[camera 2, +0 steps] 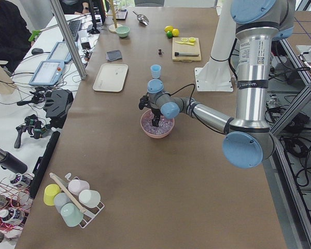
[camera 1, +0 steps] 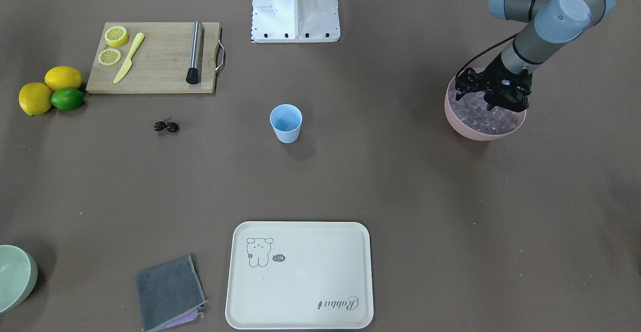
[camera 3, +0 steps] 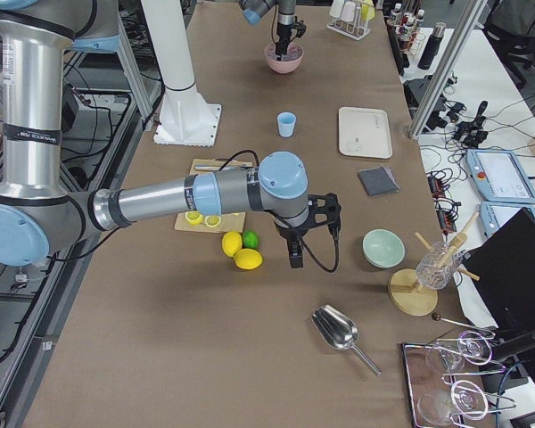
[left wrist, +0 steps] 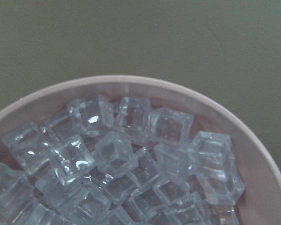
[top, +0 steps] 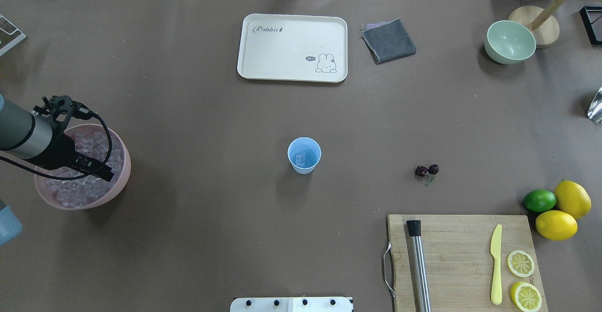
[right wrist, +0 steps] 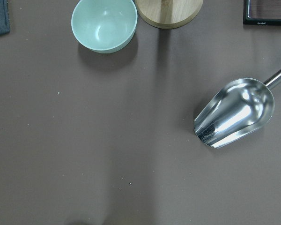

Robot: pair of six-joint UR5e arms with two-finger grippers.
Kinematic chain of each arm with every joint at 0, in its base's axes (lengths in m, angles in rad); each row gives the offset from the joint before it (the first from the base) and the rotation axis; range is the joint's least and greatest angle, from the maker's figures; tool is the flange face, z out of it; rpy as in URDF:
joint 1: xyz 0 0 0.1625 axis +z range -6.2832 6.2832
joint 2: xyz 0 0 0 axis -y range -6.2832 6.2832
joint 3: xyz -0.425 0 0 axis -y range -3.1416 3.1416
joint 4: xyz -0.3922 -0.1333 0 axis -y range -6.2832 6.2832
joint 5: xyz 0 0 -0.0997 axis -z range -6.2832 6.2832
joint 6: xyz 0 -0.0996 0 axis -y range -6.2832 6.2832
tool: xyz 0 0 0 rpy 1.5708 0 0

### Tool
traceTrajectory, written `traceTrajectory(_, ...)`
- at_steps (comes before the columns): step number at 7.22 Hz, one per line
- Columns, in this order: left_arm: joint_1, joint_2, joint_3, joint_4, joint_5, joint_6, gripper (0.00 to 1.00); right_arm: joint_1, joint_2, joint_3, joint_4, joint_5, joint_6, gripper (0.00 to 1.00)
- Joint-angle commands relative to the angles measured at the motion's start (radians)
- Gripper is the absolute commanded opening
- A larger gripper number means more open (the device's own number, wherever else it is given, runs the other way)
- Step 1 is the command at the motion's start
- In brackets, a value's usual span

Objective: Put ice and cherries in cup
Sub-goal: 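Lower the left gripper into the bowl and grasp another ice cube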

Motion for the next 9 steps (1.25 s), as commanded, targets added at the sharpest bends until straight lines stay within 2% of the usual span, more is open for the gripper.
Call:
traceTrajectory(1,0.002,0.0,0.008,-0.001,0.0,0.0,0.89,0.0,0.0,0.0,0.0,0.0,0.0,1.0)
traceTrajectory(5,0.008,0.002,0.005,-0.001,0.0,-0.002,0.89,0.002,0.0,0.002,0.0,0.0,0.0,1.0)
traceTrajectory(6,0.008,0.0,0.004,-0.001,0.0,-0.002,0.74,0.002,0.002,0.002,0.0,0.0,0.0,1.0)
traceTrajectory(7,0.006,0.002,-0.003,0.001,0.0,-0.002,0.51,0.002,0.008,0.002,0.0,0.0,0.0,1.0)
traceTrajectory(8,0.006,0.002,-0.006,0.001,-0.002,0.0,0.36,0.002,0.01,0.002,0.0,-0.002,0.0,1.0)
traceTrajectory(9,0.005,0.003,-0.009,0.001,-0.002,0.0,0.29,0.002,0.017,0.002,0.0,-0.002,0.0,1.0)
